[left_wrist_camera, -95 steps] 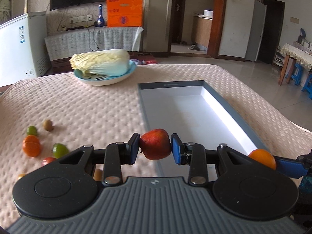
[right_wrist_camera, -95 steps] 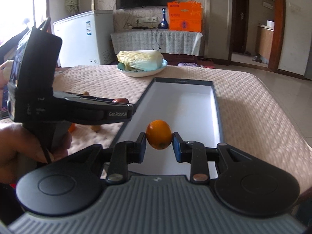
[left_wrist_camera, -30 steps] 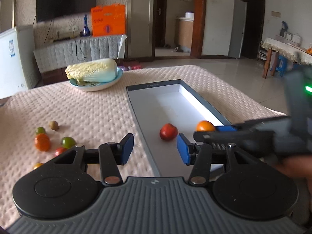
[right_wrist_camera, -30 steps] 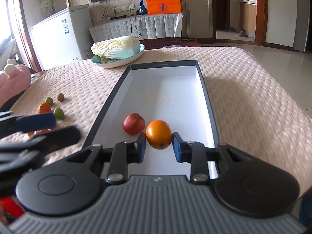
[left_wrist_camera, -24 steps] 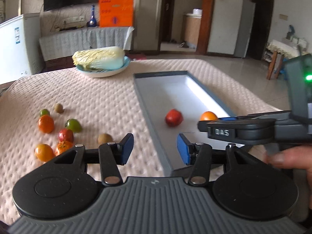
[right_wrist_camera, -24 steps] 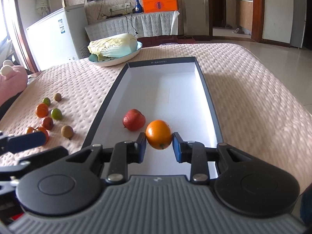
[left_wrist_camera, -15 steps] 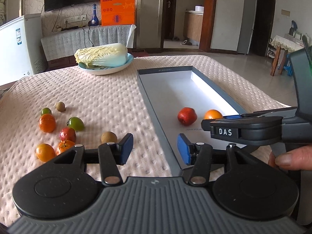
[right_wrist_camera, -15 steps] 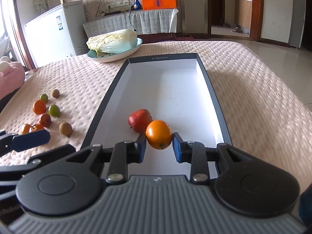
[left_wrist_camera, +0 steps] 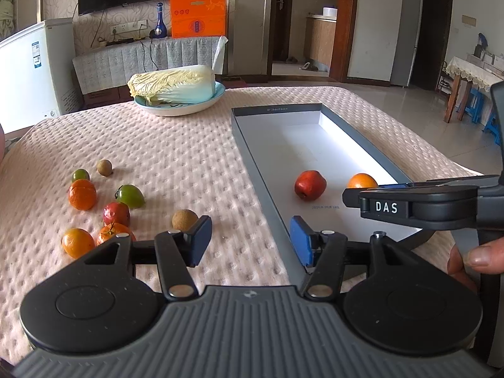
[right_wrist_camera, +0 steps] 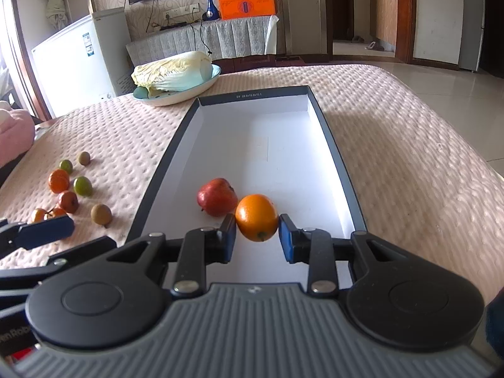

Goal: Organize fruits
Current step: 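Lower the orange into the white box and open the right gripper, then return the right tool to the fruits and grasp the brown kiwi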

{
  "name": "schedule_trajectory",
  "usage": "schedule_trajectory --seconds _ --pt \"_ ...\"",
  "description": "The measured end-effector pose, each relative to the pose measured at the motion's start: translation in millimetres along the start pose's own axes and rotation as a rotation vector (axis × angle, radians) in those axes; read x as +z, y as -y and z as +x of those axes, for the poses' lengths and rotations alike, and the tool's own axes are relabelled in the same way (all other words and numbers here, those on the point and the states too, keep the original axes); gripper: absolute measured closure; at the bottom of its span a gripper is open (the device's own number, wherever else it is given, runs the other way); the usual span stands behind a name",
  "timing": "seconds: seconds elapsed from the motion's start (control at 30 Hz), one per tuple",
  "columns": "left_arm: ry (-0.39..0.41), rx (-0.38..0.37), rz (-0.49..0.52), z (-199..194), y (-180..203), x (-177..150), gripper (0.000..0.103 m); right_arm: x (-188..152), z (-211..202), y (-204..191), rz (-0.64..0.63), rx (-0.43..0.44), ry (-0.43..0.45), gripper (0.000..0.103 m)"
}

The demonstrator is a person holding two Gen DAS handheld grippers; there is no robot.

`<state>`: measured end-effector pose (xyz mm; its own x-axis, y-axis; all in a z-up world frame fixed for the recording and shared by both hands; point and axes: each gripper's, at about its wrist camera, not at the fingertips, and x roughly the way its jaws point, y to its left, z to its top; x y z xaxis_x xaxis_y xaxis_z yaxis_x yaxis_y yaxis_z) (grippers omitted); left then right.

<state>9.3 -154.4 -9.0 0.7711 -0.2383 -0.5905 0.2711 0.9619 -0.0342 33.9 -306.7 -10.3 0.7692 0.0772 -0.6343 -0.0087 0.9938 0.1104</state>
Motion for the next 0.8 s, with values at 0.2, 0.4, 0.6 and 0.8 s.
schedule_trajectory --seconds 0.2,0.4,0.6,0.8 --pt "0.005 0.006 -0.007 0 0 1 0.036 2 -10 4 0.008 0.014 0.056 0.066" --pt "0.013 0.008 -0.017 1 -5 2 0.036 6 -28 16 0.063 0.014 0.146 0.066" --pt "0.015 0.030 -0.036 -1 -19 3 0.036 8 -35 21 0.114 0.027 0.188 0.066" --pt "0.020 0.064 -0.060 -7 -39 1 0.036 8 -35 0 0.065 0.067 0.187 0.066"
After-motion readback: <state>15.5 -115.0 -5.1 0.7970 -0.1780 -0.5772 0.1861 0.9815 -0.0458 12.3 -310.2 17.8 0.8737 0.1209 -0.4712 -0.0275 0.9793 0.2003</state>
